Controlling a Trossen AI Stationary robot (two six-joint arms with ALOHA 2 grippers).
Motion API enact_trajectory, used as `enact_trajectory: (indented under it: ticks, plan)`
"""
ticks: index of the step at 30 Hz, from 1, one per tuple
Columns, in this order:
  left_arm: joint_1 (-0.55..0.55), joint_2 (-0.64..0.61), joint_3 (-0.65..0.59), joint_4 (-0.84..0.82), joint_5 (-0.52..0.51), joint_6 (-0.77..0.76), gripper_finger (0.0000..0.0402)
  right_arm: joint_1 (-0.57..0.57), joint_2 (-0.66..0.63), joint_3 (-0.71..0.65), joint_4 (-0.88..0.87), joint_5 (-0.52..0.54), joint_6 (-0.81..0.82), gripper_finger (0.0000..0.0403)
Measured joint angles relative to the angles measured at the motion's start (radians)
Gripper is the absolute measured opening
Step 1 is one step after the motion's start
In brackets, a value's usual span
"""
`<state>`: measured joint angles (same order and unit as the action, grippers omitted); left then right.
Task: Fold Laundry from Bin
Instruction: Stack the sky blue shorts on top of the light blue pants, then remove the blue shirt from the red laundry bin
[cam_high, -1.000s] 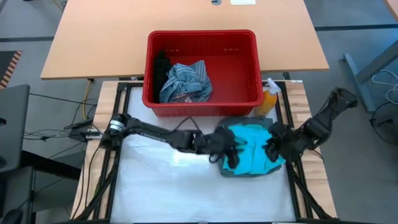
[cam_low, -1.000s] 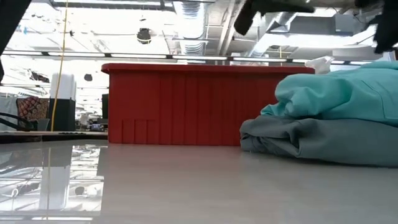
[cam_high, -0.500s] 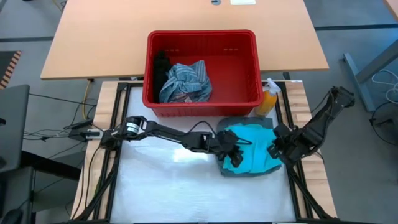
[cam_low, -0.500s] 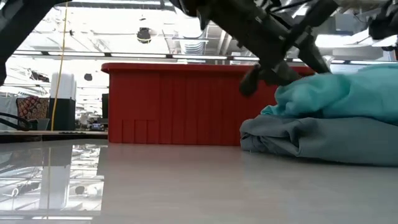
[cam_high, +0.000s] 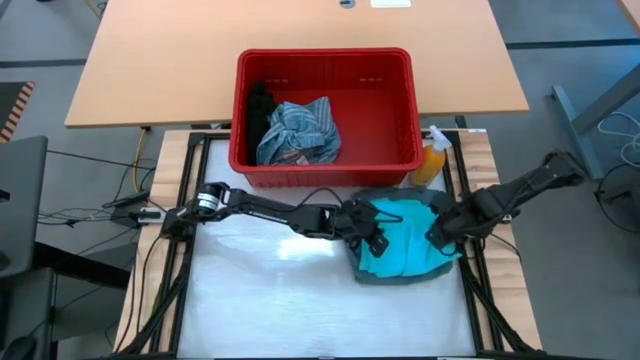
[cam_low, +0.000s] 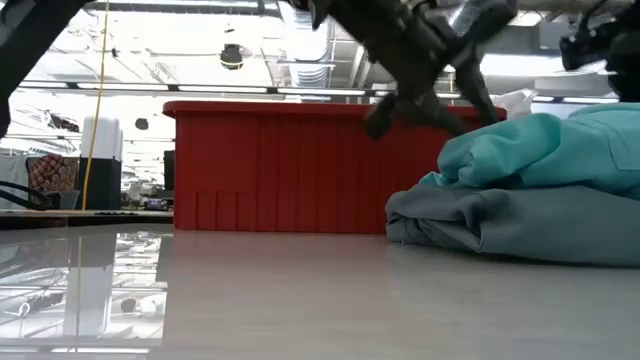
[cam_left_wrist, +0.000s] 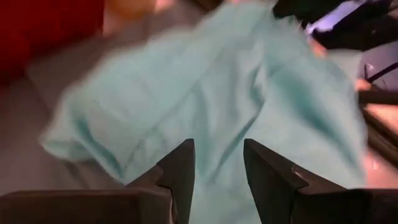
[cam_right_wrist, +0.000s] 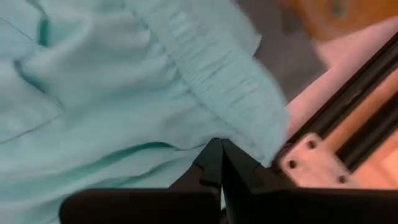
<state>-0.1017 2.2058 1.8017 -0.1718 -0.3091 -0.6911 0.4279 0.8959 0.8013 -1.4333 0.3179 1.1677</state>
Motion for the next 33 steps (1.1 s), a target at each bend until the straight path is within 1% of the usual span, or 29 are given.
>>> enact_trajectory:
  ticks: [3, 6, 10, 13, 16, 20, 24, 26, 28, 30, 33]
  plan:
    - [0.001, -0.036, 0.018, -0.005, -0.027, 0.033, 0.0125, -0.052, 0.0, 0.068, -0.029, 0.036, -0.105, 0.0019]
    - [0.001, -0.075, 0.023, -0.008, -0.047, 0.059, 0.0125, -0.092, 0.0, 0.134, -0.017, 0.043, -0.184, 0.0025]
    - [-0.015, -0.137, 0.023, -0.024, -0.063, 0.098, 0.0125, -0.097, -0.001, 0.201, 0.046, 0.038, -0.235, 0.0032]
    - [-0.045, -0.186, 0.023, -0.038, -0.074, 0.144, 0.0125, -0.063, -0.001, 0.228, 0.146, 0.028, -0.269, 0.0027]
    - [-0.078, -0.231, 0.023, -0.068, -0.097, 0.2, 0.0125, -0.015, 0.0, 0.231, 0.313, 0.026, -0.316, 0.0021]
    - [-0.124, -0.297, 0.023, -0.122, -0.179, 0.277, 0.0125, 0.047, 0.024, 0.231, 0.546, 0.06, -0.387, 0.0026]
    - [-0.158, -0.354, 0.023, -0.24, -0.301, 0.322, 0.0125, 0.079, 0.084, 0.232, 0.728, 0.11, -0.477, 0.0035]
    - [-0.167, -0.372, 0.023, -0.322, -0.366, 0.338, 0.0125, 0.081, 0.124, 0.232, 0.793, 0.126, -0.526, 0.0035]
    - [-0.166, -0.387, 0.023, -0.419, -0.433, 0.311, 0.0125, 0.077, 0.17, 0.232, 0.826, 0.131, -0.56, 0.0034]
    - [-0.143, -0.4, 0.023, -0.52, -0.451, 0.274, 0.0125, 0.066, 0.219, 0.232, 0.847, 0.13, -0.575, 0.0031]
    - [-0.065, -0.422, 0.023, -0.657, -0.419, 0.278, 0.0125, 0.033, 0.294, 0.232, 0.845, 0.129, -0.575, 0.0029]
